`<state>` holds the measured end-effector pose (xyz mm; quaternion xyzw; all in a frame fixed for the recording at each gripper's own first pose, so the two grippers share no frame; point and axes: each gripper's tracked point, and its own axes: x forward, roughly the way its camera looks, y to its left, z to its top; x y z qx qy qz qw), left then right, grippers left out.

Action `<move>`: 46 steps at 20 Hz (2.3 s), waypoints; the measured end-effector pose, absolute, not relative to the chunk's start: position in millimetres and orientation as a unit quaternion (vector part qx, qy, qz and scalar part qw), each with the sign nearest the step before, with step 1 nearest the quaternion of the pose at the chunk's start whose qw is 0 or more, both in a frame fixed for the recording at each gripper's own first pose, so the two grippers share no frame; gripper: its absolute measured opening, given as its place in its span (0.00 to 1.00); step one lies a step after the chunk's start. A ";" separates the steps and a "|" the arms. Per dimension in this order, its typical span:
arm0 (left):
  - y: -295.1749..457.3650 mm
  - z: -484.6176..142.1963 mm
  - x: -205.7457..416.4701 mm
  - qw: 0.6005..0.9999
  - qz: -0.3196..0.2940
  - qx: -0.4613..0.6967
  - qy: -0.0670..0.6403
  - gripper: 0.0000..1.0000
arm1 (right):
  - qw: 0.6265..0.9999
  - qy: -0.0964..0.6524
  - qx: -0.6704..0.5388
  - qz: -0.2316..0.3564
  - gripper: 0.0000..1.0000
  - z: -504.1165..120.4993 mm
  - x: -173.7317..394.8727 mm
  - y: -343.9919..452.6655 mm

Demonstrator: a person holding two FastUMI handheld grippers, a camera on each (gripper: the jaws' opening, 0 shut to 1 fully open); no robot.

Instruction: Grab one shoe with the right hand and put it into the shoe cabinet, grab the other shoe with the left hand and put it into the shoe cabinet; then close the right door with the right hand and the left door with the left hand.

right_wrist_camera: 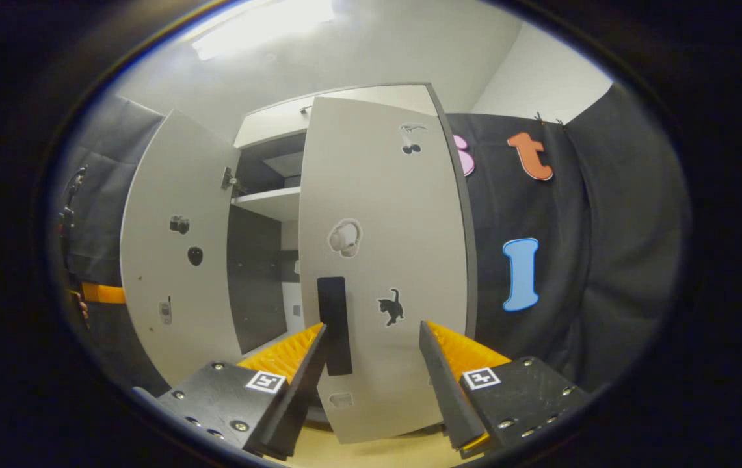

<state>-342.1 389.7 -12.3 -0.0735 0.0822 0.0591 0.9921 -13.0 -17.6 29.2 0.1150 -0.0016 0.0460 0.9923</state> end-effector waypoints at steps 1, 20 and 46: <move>387.7 -12.0 -340.3 0.992 0.053 -0.078 0.083 0.92 | 0.992 -0.003 0.115 0.045 0.84 30.4 -12.5 -17.4; 285.9 -15.4 -311.0 0.989 -0.091 -0.072 0.092 0.91 | 0.996 -0.001 0.086 -0.008 0.84 28.9 -36.6 -57.5; 217.8 32.8 -313.3 0.984 -0.159 -0.065 0.056 0.91 | 0.993 -0.010 0.104 -0.062 0.84 31.9 -67.9 -112.2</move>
